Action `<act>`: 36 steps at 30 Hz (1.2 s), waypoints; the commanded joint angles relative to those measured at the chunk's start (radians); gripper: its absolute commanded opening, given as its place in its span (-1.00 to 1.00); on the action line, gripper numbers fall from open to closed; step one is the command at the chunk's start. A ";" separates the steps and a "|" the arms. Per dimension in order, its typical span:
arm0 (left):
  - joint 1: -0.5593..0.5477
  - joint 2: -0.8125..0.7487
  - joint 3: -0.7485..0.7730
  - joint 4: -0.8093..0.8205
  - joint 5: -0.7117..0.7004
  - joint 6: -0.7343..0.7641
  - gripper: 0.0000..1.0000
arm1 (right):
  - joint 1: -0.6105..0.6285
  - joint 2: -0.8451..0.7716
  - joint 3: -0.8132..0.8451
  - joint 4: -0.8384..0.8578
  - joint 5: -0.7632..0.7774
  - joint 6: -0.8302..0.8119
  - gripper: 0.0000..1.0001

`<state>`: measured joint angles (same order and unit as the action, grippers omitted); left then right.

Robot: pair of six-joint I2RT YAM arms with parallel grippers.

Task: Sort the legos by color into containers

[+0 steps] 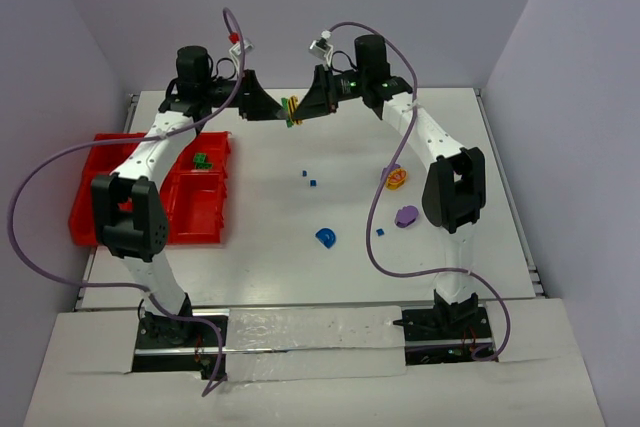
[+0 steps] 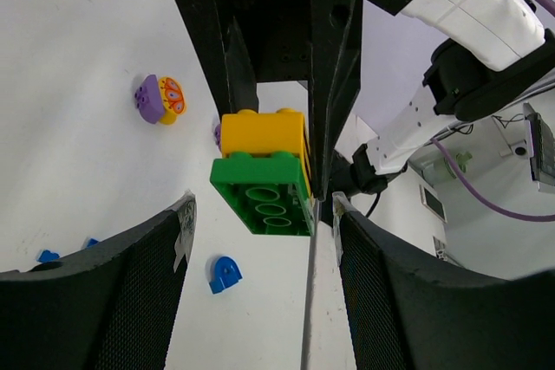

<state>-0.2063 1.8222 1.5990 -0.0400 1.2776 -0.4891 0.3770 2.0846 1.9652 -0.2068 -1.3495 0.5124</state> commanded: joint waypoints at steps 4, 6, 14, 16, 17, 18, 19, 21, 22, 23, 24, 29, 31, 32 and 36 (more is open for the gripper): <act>-0.017 0.009 0.051 0.049 0.003 -0.025 0.37 | 0.013 -0.034 0.031 0.006 -0.012 -0.016 -1.00; -0.019 0.008 0.040 0.101 0.019 -0.048 0.28 | 0.013 -0.031 0.037 0.006 -0.010 -0.015 -1.00; -0.019 -0.007 -0.019 0.228 0.070 -0.158 -0.98 | 0.010 -0.017 0.053 0.011 -0.002 -0.009 -1.00; -0.016 -0.009 -0.029 0.223 0.076 -0.165 -1.00 | 0.005 -0.018 0.051 0.010 0.000 -0.010 -1.00; -0.014 -0.010 -0.032 0.221 0.080 -0.168 -1.00 | 0.003 -0.019 0.051 0.010 0.000 -0.011 -1.00; -0.010 -0.013 -0.039 0.218 0.079 -0.169 -1.00 | 0.000 -0.020 0.050 0.011 0.001 -0.008 -1.00; -0.003 -0.019 -0.050 0.220 0.075 -0.172 -1.00 | -0.006 -0.020 0.049 0.012 0.004 -0.003 -1.00; 0.011 -0.027 -0.070 0.227 0.066 -0.175 -1.00 | -0.016 -0.021 0.049 0.015 0.004 0.000 -1.00; 0.017 -0.032 -0.078 0.227 0.062 -0.174 -1.00 | -0.022 -0.024 0.048 0.015 0.008 -0.003 -1.00; 0.031 -0.035 -0.088 0.210 0.055 -0.167 -1.00 | -0.033 -0.028 0.045 0.016 0.013 0.001 -1.00; 0.043 -0.034 -0.090 0.190 0.053 -0.156 -1.00 | -0.039 -0.030 0.044 0.018 0.012 0.002 -1.00; 0.069 -0.033 -0.067 0.003 0.025 -0.004 -1.00 | -0.064 -0.043 0.035 0.019 0.024 0.005 -1.00; 0.073 -0.034 -0.070 -0.012 0.020 0.012 -1.00 | -0.066 -0.046 0.032 0.021 0.026 0.006 -1.00; 0.073 -0.034 -0.072 -0.016 0.018 0.015 -1.00 | -0.067 -0.048 0.030 0.023 0.027 0.005 -1.00; 0.073 -0.040 -0.074 -0.027 0.009 0.024 -1.00 | -0.067 -0.051 0.026 0.024 0.032 0.006 -1.00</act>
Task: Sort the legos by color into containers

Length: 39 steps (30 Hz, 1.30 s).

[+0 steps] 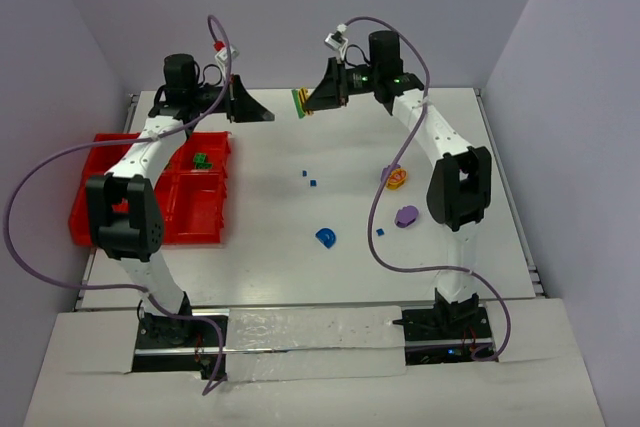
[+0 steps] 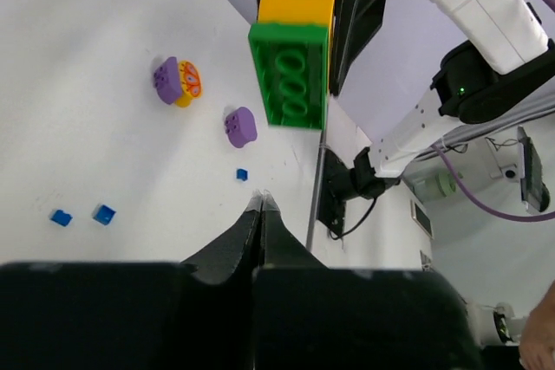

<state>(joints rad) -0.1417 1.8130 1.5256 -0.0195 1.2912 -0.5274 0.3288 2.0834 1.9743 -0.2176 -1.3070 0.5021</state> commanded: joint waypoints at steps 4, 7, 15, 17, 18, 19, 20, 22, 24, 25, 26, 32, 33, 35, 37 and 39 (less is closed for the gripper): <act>0.007 -0.027 0.013 -0.058 0.000 0.075 -0.86 | -0.017 -0.048 0.018 0.051 -0.012 0.044 -1.00; 0.001 -0.041 -0.005 0.019 0.016 0.015 0.11 | -0.013 -0.048 -0.003 0.121 -0.018 0.113 -1.00; -0.048 -0.041 0.000 0.156 0.011 -0.102 0.98 | 0.007 -0.042 -0.100 0.480 -0.009 0.430 -1.00; -0.058 -0.034 0.001 0.191 -0.002 -0.125 0.99 | 0.012 -0.039 -0.108 0.538 -0.011 0.461 -1.00; -0.060 -0.030 0.005 0.187 -0.011 -0.124 0.98 | 0.015 -0.037 -0.110 0.549 -0.012 0.476 -1.00; -0.063 -0.027 0.011 0.183 -0.019 -0.121 0.98 | 0.017 -0.038 -0.113 0.565 -0.014 0.490 -1.00; -0.066 -0.023 0.015 0.182 -0.027 -0.118 0.98 | 0.020 -0.038 -0.116 0.583 -0.014 0.506 -1.00; -0.067 -0.015 0.025 0.180 -0.038 -0.117 0.99 | 0.024 -0.037 -0.120 0.606 -0.015 0.530 -1.00; -0.071 0.000 0.046 0.171 -0.048 -0.109 0.96 | 0.030 -0.040 -0.130 0.628 -0.018 0.544 -1.00; -0.074 0.004 0.051 0.176 -0.051 -0.114 0.95 | 0.030 -0.040 -0.130 0.631 -0.020 0.547 -1.00; -0.076 0.009 0.055 0.180 -0.054 -0.119 0.94 | 0.033 -0.040 -0.132 0.632 -0.020 0.547 -1.00; -0.076 0.025 0.073 0.232 -0.055 -0.166 0.86 | 0.038 -0.040 -0.116 0.548 -0.015 0.480 -1.00; -0.077 0.025 0.074 0.236 -0.054 -0.171 0.84 | 0.039 -0.040 -0.112 0.534 -0.014 0.465 -1.00; -0.078 0.029 0.078 0.241 -0.049 -0.178 0.79 | 0.042 -0.039 -0.107 0.515 -0.012 0.444 -1.00; -0.080 0.031 0.076 0.242 -0.045 -0.178 0.73 | 0.043 -0.036 -0.101 0.518 -0.011 0.449 -1.00; -0.081 0.032 0.072 0.245 -0.032 -0.180 0.61 | 0.045 -0.029 -0.092 0.510 -0.008 0.445 -1.00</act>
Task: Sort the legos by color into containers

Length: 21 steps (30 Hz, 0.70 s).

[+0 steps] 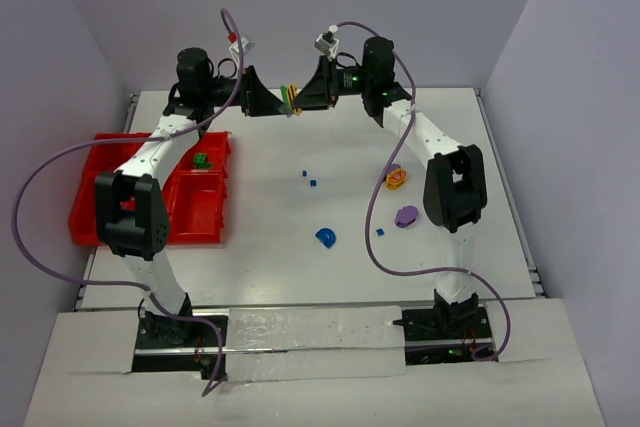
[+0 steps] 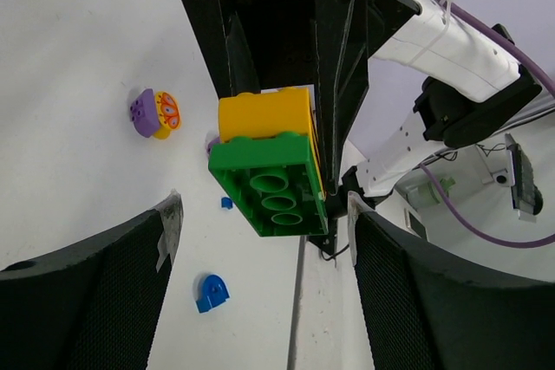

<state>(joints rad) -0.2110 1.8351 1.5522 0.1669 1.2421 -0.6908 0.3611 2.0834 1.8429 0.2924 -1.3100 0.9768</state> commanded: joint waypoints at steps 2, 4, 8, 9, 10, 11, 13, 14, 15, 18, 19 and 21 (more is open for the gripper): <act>-0.014 0.010 0.042 0.059 0.024 -0.017 0.55 | 0.013 -0.026 0.047 -0.010 -0.002 -0.037 -1.00; -0.016 0.009 0.043 0.052 0.031 -0.011 0.50 | 0.015 -0.024 0.052 -0.016 0.001 -0.043 -1.00; -0.021 0.011 0.051 0.017 0.039 0.018 0.32 | 0.018 -0.021 0.060 -0.025 0.005 -0.047 -1.00; -0.021 0.013 0.054 0.004 0.042 0.023 0.28 | 0.017 -0.021 0.061 -0.028 0.006 -0.051 -1.00; -0.024 0.015 0.058 -0.008 0.046 0.029 0.23 | 0.016 -0.020 0.064 -0.033 0.006 -0.053 -1.00; -0.025 0.016 0.061 -0.017 0.048 0.039 0.18 | 0.016 -0.020 0.064 -0.033 0.006 -0.055 -1.00; -0.027 0.016 0.063 -0.038 0.052 0.048 0.15 | 0.018 -0.020 0.065 -0.034 0.006 -0.056 -1.00; -0.028 0.016 0.066 -0.050 0.051 0.063 0.15 | 0.018 -0.020 0.065 -0.037 0.006 -0.059 -1.00; -0.031 0.016 0.067 -0.064 0.052 0.072 0.14 | 0.017 -0.020 0.066 -0.043 0.006 -0.063 -1.00; -0.033 0.017 0.073 -0.079 0.053 0.085 0.11 | 0.017 -0.022 0.065 -0.050 0.006 -0.069 -1.00; -0.033 0.018 0.074 -0.081 0.053 0.086 0.09 | 0.016 -0.023 0.065 -0.053 0.007 -0.072 -1.00; -0.033 0.021 0.078 -0.088 0.055 0.088 -0.03 | 0.017 -0.023 0.065 -0.057 0.006 -0.077 -1.00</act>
<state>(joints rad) -0.2367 1.8477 1.5741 0.1011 1.2803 -0.6391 0.3687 2.0834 1.8610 0.2308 -1.2976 0.9208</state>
